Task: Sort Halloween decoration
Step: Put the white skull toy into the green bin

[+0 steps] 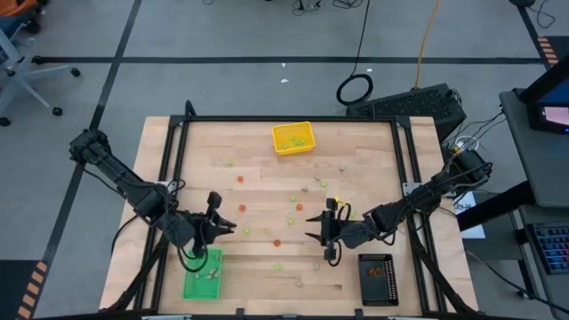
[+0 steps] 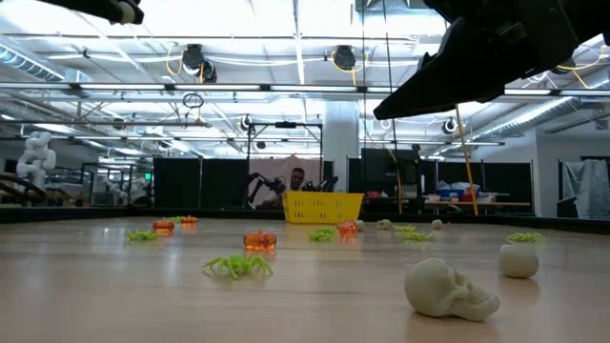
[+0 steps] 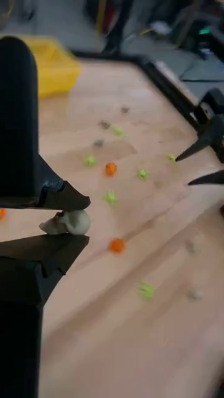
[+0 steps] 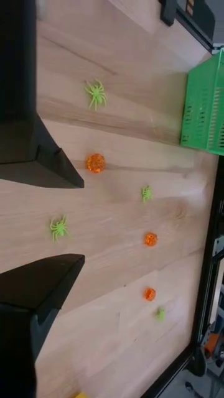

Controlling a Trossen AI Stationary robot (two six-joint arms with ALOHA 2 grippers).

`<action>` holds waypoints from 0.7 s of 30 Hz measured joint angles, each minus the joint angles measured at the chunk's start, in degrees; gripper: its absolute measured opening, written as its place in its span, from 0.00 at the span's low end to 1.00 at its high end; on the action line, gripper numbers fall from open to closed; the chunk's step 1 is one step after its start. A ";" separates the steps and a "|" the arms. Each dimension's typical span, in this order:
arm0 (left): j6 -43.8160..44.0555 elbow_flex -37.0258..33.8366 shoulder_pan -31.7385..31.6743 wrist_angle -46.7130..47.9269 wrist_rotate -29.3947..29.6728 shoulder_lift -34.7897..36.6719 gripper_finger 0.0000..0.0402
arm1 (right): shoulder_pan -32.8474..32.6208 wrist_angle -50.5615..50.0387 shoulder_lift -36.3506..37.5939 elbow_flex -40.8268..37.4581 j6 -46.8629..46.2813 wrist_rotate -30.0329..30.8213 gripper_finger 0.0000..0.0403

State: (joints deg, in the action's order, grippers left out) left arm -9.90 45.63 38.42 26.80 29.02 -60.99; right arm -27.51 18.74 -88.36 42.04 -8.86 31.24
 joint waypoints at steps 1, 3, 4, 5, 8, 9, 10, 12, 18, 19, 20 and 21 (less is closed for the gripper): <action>3.44 0.00 0.01 -0.14 -0.02 0.00 0.09 | 0.00 0.00 0.00 0.00 -0.15 -0.02 0.42; 10.62 0.00 0.27 -0.11 -0.05 0.00 0.09 | 0.02 -0.01 0.00 0.00 -0.65 -0.01 0.42; 14.23 0.00 0.65 -0.02 -0.02 0.00 0.09 | 0.02 -0.03 0.00 0.00 -0.84 0.00 0.42; 17.37 0.00 1.23 0.09 -0.04 0.00 0.09 | 0.01 -0.07 0.00 0.00 -0.93 0.00 0.42; 25.21 0.00 3.78 1.02 -0.49 -0.13 0.09 | 0.02 -0.09 0.00 0.00 -1.81 0.04 0.42; 27.68 0.00 4.77 1.41 -0.60 -0.15 0.09 | 0.06 -0.11 0.00 0.00 -2.47 0.13 0.42; 30.27 0.00 5.84 1.62 -0.91 -0.15 0.09 | 0.19 -0.16 0.00 0.00 -3.04 0.15 0.42; 35.57 0.02 7.85 1.87 -1.41 -0.36 0.09 | 0.59 -0.87 0.00 0.00 -4.72 0.23 0.42; 47.95 0.04 13.28 2.89 -5.62 -4.72 0.09 | 3.10 -5.66 0.00 0.00 -9.09 0.20 0.42; 49.51 0.04 13.91 3.01 -6.72 -5.97 0.09 | 3.64 -6.47 0.00 0.00 -9.58 0.17 0.42; 51.09 0.04 14.54 3.12 -7.77 -7.36 0.09 | 4.15 -7.17 0.00 0.00 -10.03 0.02 0.42; 52.39 0.04 15.08 3.14 -8.64 -8.65 0.09 | 4.67 -7.78 0.00 0.00 -10.41 -0.02 0.42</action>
State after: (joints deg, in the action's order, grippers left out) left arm 42.49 45.67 53.51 29.94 20.38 -69.64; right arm -22.83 10.97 -88.36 42.04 -19.27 31.22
